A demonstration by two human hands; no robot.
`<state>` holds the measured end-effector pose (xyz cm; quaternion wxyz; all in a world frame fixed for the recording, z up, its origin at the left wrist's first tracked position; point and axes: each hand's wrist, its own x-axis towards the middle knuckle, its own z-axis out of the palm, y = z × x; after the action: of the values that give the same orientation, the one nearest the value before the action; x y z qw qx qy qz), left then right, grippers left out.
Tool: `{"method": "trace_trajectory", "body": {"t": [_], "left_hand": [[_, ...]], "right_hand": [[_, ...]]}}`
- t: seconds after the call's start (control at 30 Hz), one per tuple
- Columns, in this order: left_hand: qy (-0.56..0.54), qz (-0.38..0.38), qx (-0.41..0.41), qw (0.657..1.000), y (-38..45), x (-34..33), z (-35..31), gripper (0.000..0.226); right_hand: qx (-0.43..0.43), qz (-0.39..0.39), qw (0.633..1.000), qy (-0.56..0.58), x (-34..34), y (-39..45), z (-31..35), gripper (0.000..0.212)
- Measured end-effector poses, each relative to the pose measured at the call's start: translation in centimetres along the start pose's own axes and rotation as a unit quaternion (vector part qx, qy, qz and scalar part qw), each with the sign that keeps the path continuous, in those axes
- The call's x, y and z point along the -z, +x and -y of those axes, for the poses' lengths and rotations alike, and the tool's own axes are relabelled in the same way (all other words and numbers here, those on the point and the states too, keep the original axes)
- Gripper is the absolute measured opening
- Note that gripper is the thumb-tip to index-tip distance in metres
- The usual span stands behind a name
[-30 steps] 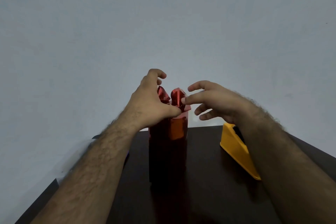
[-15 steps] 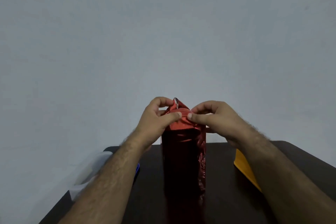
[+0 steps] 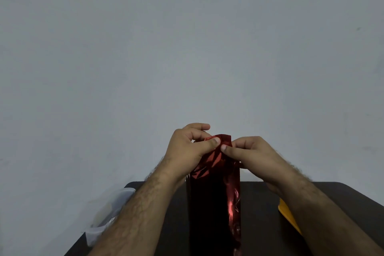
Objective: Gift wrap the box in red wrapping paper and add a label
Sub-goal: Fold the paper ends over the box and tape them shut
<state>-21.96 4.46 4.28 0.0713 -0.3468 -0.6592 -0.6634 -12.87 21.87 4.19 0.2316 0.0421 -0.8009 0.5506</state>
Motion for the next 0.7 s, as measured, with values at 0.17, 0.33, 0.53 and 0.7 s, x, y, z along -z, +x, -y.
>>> {"method": "trace_trajectory", "body": {"t": [0.17, 0.33, 0.53, 0.7], "left_hand": [[-0.004, -0.059, 0.003, 0.998, -0.2, 0.0, 0.0, 0.021], [0.118, -0.126, -0.032, 0.984, 0.1, 1.5, -0.4, 0.045], [0.120, 0.042, 0.043, 0.991, -0.5, 2.4, -2.3, 0.022], [0.045, 0.005, 0.083, 0.996, -0.7, 2.0, -2.8, 0.034]], "right_hand": [[-0.012, 0.010, 1.000, -0.003, 0.0, 0.0, 0.0, 0.032], [0.003, -0.031, 0.999, 0.010, -0.3, 0.2, -0.2, 0.031], [-0.017, -0.029, 0.999, 0.036, -0.3, 0.3, 0.1, 0.025], [-0.041, -0.026, 0.996, 0.072, -0.4, 0.4, 0.1, 0.023]]}}
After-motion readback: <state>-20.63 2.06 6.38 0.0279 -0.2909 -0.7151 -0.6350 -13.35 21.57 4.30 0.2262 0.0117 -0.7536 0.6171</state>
